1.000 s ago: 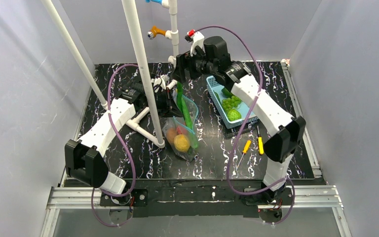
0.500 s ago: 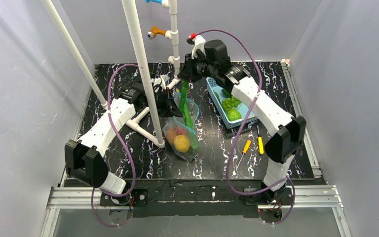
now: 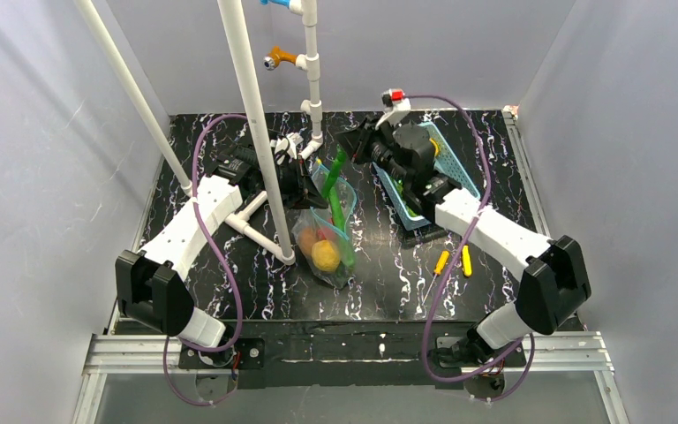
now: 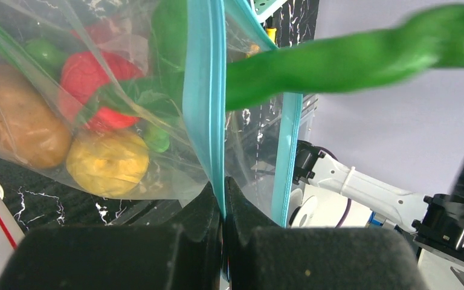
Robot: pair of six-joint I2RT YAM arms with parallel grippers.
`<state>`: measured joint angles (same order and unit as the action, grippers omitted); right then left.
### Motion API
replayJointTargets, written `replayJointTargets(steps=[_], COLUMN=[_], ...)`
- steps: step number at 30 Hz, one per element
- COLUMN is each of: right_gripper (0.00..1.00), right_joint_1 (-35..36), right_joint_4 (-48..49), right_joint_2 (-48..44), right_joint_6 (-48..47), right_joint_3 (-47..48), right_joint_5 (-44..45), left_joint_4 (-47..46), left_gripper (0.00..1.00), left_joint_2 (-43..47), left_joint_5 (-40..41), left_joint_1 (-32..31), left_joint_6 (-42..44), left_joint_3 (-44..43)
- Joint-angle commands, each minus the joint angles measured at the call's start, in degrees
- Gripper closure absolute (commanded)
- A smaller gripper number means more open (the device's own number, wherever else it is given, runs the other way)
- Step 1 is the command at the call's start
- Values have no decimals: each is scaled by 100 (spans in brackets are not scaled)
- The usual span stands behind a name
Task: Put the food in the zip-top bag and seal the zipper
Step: Place the fake vegetable in the zipper food storage bag.
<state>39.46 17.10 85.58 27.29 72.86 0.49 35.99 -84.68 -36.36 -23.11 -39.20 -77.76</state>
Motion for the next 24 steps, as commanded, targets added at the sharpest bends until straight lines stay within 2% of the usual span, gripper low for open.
replayJointTargets(steps=[1, 4, 6, 9, 11, 14, 15, 18, 22, 24], right_gripper=[99, 99, 99, 99, 88, 81, 75, 67, 59, 49], right_joint_1=[266, 357, 360, 451, 504, 536, 534, 536, 536, 530], right_joint_4=[1885, 2391, 2751, 2695, 2566, 727, 297, -1309, -3303, -3988], right_joint_2=[-220, -114, -79, -243, -457, -931, -1070, -1349, -1352, -1270], right_joint_6=[707, 874, 938, 711, 332, -53, -211, -636, -1143, -1271], right_joint_3=[-654, -1161, -1524, -1934, -2110, -1755, -1640, -1098, -177, 183], right_joint_5=[1306, 1817, 1868, 1723, 1178, 919, 774, 226, -595, -882], left_joint_4=[-132, -173, -188, -184, -190, -182, -182, -188, -159, -131], left_gripper=[100, 100, 100, 100, 100, 100, 100, 100, 100, 100], left_joint_2=[217, 202, 209, 205, 205, 206, 215, 200, 191, 203], left_joint_5=[-216, -266, -245, -255, -261, -283, -284, -316, -327, -326], left_joint_1=[-35, -35, -37, -36, -35, -42, -36, -40, -34, -37], left_joint_6=[-25, -37, -50, -47, -28, -18, -18, -10, 51, 77], left_joint_3=[-66, -51, -32, -41, -47, -42, -45, -31, 15, 36])
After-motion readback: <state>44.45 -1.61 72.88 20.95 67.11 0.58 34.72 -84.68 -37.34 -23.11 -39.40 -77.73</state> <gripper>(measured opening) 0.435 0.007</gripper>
